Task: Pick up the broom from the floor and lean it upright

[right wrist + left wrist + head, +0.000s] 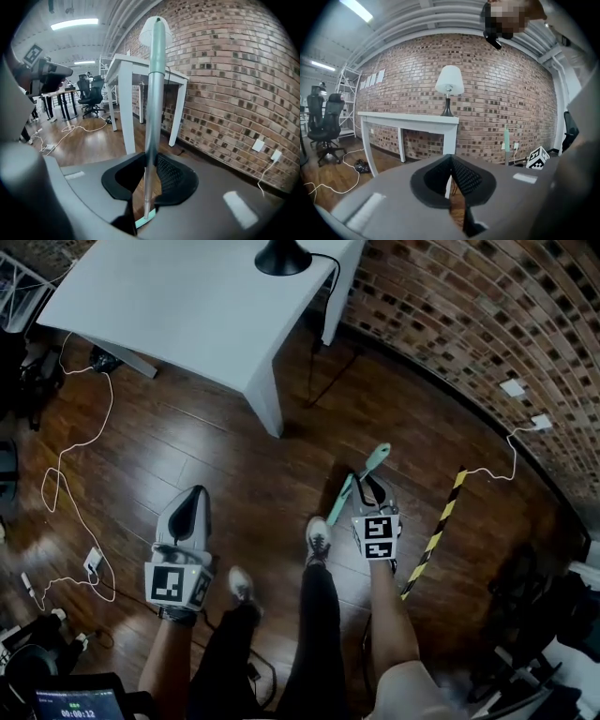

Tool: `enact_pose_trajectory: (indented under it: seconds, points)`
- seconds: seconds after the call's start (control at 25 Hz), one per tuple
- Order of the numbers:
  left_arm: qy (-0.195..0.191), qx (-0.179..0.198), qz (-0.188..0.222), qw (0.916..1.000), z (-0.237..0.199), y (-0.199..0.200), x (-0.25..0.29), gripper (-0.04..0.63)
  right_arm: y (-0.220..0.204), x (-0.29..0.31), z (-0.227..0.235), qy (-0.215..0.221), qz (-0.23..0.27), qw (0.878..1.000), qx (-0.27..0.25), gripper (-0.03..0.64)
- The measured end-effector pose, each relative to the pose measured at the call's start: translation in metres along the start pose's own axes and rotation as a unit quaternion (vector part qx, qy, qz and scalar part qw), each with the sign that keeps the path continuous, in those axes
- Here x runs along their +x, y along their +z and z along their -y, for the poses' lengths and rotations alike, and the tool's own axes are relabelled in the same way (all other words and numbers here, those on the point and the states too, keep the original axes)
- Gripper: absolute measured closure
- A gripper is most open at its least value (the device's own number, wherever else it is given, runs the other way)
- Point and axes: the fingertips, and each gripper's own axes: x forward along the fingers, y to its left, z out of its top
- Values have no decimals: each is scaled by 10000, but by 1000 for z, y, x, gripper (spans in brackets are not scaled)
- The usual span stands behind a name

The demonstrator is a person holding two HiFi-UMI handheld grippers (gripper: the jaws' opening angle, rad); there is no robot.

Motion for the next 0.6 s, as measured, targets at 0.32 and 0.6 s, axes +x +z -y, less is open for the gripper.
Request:
enact_pose_trajectory:
  seconds: [0.32, 0.6]
  points:
    - [223, -79, 44, 9997, 7, -3, 29, 594, 37, 63, -13, 766, 239, 9944, -694, 525]
    - [511, -87, -137, 9986, -11, -7, 50, 594, 76, 109, -17, 1205, 399, 9842, -1234, 525]
